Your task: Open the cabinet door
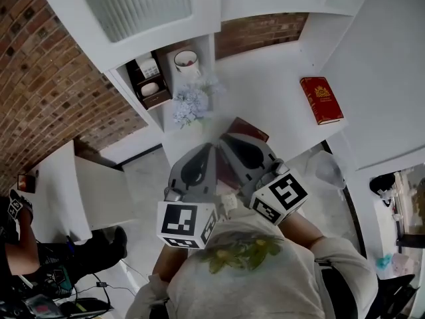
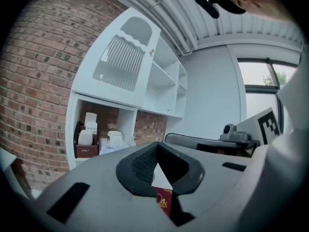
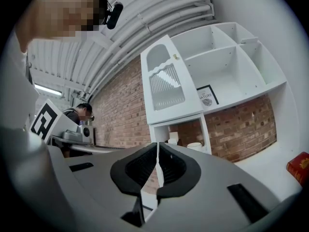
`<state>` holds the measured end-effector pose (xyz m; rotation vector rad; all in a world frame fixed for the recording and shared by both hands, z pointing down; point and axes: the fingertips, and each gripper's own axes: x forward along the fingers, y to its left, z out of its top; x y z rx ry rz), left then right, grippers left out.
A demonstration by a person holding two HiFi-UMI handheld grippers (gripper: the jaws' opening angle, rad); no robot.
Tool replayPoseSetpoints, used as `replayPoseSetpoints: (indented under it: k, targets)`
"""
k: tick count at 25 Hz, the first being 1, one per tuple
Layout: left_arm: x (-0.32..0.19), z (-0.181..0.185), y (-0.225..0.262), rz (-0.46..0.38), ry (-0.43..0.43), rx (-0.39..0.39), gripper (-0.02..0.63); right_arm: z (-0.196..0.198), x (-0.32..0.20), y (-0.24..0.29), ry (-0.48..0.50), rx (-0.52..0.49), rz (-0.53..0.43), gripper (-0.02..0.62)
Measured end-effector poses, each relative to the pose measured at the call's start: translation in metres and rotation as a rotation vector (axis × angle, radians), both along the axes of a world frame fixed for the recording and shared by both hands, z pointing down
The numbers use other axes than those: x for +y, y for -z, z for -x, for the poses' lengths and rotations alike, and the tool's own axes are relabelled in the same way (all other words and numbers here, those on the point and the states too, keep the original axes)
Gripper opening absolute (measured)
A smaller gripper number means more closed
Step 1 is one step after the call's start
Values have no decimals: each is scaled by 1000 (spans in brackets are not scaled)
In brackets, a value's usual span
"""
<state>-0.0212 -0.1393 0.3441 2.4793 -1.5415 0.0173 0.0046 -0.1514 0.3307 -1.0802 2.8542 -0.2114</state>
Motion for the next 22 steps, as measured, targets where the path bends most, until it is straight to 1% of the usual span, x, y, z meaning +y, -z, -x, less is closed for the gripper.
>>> replayPoseSetpoints:
  k: [3,7,13,18,22]
  targets:
    - [-13,2,3,-10,17,-13,8,1,-17,5,32,0,3,25]
    - [-26,7,7,-21,38,-23,8,-2,-40,10,60,-13,-17,25]
    - [-43,15,7,-26,75,-22,8,-1,-69,19,67,-37,-22,26]
    - [-55,16,8,-32,92,-21,8,0,-90,28,107,-74,-22,26]
    - [-63,17,9,-37,105,-17,8,-3,-111,32,104,-96,-14,26]
